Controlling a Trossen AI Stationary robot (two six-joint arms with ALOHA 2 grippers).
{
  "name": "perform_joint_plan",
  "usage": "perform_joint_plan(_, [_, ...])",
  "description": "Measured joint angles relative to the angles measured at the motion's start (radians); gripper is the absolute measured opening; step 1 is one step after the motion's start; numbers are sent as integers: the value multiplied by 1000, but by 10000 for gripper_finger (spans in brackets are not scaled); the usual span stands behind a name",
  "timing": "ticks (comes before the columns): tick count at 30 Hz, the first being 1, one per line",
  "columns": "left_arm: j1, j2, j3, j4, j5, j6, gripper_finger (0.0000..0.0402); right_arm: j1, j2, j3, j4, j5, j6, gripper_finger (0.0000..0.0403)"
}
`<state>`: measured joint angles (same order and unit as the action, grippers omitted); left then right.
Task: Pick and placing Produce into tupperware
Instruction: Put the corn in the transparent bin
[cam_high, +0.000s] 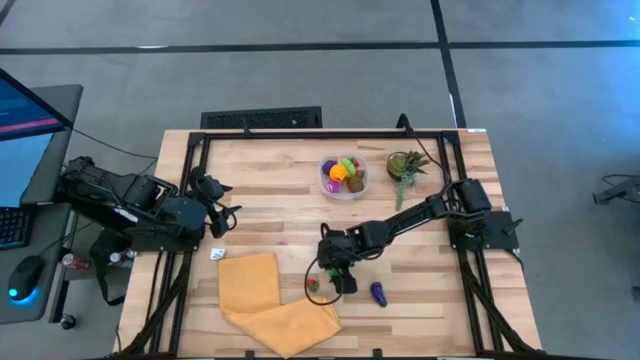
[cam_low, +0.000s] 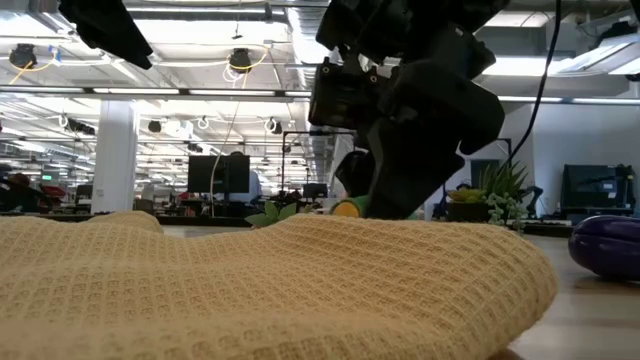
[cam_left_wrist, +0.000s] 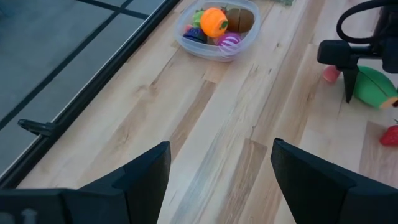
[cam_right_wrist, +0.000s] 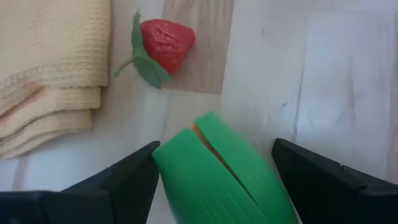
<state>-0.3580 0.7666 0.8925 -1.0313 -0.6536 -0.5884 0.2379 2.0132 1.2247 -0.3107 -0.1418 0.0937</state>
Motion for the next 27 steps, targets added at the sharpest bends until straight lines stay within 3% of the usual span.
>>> perform_joint_plan(7, [0,0,0,0,1,3,267,2,-1,0,-39,9,0,307])
perform_joint_plan(20, [0,0,0,0,1,3,267,2,0,-1,-56,10,14,302])
perform_joint_plan(27, [0,0,0,0,0,3,267,4,1,-2,-55,13,39,276])
